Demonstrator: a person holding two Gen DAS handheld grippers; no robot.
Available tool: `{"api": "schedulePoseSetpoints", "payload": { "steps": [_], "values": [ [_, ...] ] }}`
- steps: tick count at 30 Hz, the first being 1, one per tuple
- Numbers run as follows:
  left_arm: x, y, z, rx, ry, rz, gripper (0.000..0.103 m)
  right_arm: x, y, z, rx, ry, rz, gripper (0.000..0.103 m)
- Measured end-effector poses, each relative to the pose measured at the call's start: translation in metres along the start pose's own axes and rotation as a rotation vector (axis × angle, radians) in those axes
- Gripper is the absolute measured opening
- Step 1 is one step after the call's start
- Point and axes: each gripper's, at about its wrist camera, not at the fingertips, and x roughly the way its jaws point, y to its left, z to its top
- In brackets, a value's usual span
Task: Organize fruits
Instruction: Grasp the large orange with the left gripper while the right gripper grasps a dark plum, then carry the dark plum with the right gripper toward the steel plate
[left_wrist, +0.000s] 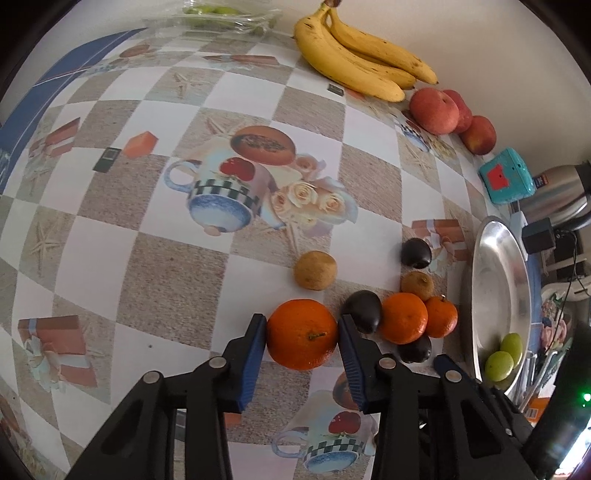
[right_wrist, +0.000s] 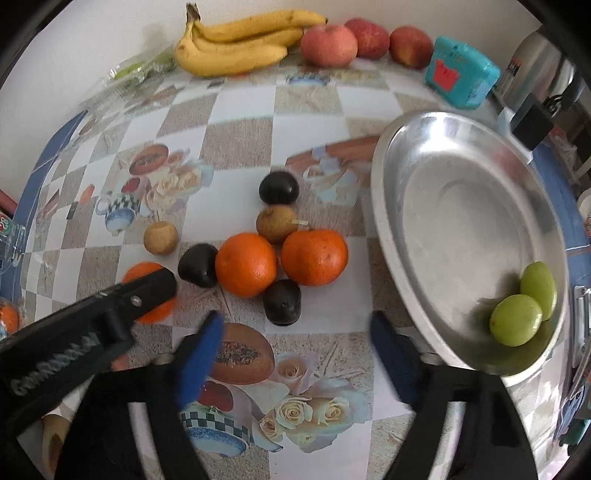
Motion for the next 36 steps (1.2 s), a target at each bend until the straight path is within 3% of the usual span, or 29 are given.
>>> {"api": "schedulePoseSetpoints", "payload": {
  "steps": [3,5,11,16,25,36],
  "values": [
    [-0.002,0.002,0.0,-0.004,-0.005,0.006,0.042,0.001,0.0,0.0,-0.002,-0.021,-0.031,0.061],
    [-0.004,0.002,0.0,-0.003,-0.007,0.006,0.042,0.001,-0.001,0.001,-0.001,-0.023,-0.028,0.048],
    [-0.006,0.003,0.001,-0.002,-0.009,0.008,0.042,0.0,-0.002,0.002,0.004,-0.036,-0.015,0.04],
    [-0.006,0.002,0.002,-0.002,-0.01,0.012,0.042,0.0,-0.003,0.003,0.012,-0.043,-0.015,0.038],
    [-0.009,0.001,0.004,-0.005,-0.012,0.011,0.042,-0.003,0.0,0.001,0.009,-0.05,0.006,0.022],
    [-0.02,-0.001,0.004,-0.008,-0.037,0.008,0.042,-0.018,0.0,0.001,0.01,-0.086,0.014,0.022]
  ]
}}
